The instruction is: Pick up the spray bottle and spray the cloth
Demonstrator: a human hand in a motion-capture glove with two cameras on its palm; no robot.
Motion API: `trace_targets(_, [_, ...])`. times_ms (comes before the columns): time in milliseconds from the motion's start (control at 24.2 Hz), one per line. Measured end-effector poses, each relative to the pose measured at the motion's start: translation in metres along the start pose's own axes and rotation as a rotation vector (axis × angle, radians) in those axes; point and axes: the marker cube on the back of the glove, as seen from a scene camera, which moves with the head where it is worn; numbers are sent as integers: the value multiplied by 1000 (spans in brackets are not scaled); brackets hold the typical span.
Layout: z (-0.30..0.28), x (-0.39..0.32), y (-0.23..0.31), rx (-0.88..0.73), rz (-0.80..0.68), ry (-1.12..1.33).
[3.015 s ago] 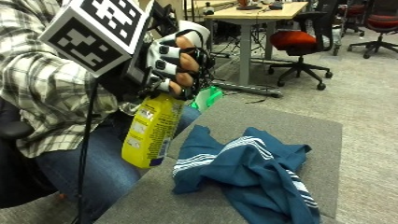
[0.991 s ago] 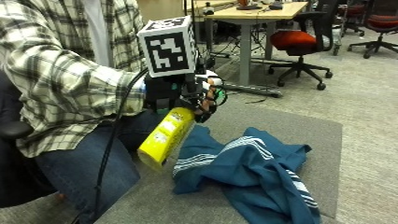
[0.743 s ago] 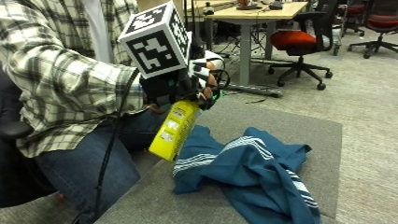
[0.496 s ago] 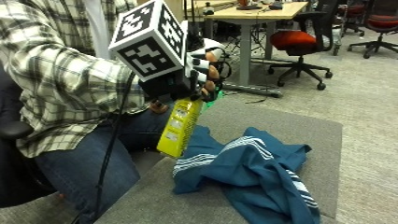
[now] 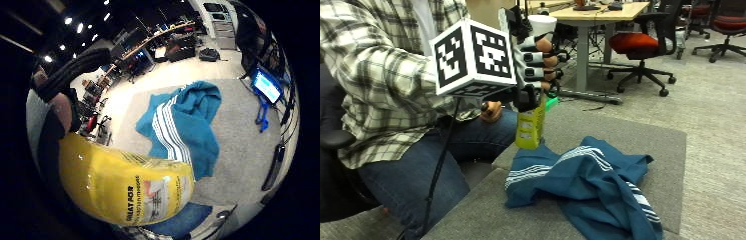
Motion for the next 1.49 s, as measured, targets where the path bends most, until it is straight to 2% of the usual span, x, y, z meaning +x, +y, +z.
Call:
trace_targets(413, [35, -25, 1, 3, -48, -166])
trace_targets(867, [144, -65, 7, -154, -105, -399])
trace_targets(1487, [242, -20, 23, -272, -46, -402])
